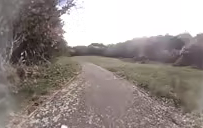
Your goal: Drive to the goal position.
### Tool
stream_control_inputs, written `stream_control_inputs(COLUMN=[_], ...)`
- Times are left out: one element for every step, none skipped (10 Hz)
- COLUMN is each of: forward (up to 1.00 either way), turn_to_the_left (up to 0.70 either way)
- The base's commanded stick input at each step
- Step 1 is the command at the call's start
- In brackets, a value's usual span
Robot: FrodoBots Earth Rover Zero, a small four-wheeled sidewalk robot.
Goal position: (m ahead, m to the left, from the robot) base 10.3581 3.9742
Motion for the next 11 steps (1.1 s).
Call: stream_control_inputs(forward=[0.3,0.3,0.3,0.3,0.3,0.3,0.3,0.3,0.3,0.3,0.3], turn_to_the_left=[0.0,0.0,0.0,0.0,0.0,0.0,0.0,0.0,0.0,0.0,0.0])
